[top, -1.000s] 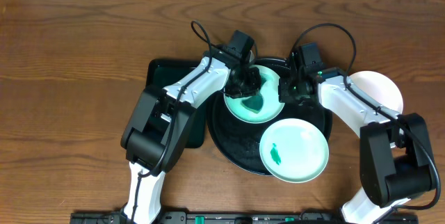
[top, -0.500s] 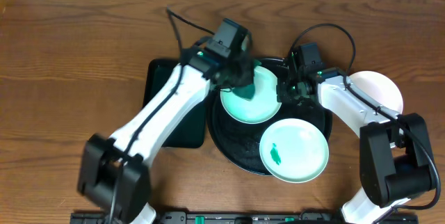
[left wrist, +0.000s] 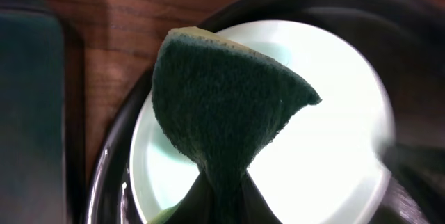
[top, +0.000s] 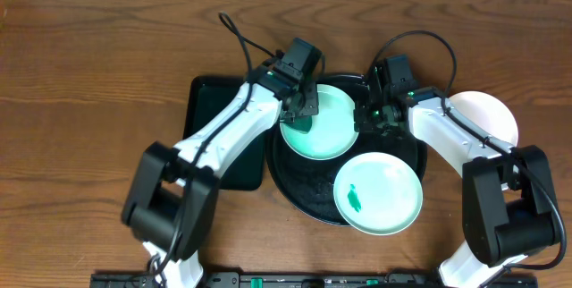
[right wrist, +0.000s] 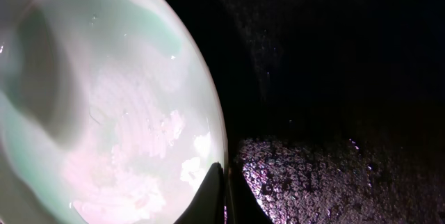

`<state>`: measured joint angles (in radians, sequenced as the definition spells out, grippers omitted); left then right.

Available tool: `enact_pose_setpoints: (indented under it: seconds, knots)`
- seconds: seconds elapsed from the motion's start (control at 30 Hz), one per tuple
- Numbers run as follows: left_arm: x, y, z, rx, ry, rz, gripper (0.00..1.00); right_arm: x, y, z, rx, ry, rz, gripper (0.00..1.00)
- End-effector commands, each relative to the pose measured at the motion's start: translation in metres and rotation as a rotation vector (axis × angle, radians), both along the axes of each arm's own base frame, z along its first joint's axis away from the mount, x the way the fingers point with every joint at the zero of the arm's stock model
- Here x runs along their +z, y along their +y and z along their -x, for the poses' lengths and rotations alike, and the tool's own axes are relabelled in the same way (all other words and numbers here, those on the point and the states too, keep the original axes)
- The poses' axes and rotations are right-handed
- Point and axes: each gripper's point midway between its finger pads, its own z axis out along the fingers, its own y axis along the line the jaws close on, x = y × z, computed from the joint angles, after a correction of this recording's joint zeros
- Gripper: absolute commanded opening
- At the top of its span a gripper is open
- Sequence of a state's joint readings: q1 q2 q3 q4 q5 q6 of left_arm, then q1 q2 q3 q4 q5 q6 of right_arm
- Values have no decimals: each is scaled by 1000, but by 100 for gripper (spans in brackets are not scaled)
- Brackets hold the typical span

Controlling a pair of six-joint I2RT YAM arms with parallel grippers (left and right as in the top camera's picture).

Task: Clean dirty plates on tray and stack at the side
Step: 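Scrub the pale green plate with the sponge in the left gripper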

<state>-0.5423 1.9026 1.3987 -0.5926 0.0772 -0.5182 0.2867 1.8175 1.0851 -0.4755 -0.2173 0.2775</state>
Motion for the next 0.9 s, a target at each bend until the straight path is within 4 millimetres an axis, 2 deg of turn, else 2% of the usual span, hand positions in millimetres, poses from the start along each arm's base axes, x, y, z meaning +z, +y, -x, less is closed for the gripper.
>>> enact_pose_setpoints:
  seconds: [0.0,0.2,0.3,0.67,0.87]
  knots:
    - [-22,7,-3,8,13,-59,7,-1,7,3,13,11,-21,1]
    - [-70,6,9,10,122,-96,7,-1,7,3,13,9,-22,1]
    - [-83,-9,23,-26,208,-20,7,-1,7,3,13,9,-22,1]
    - [-69,-56,53,-126,353,239,7,-1,8,2,13,6,-23,1]
    - [-53,-70,50,-153,346,316,7,0,8,1,13,3,-24,1]
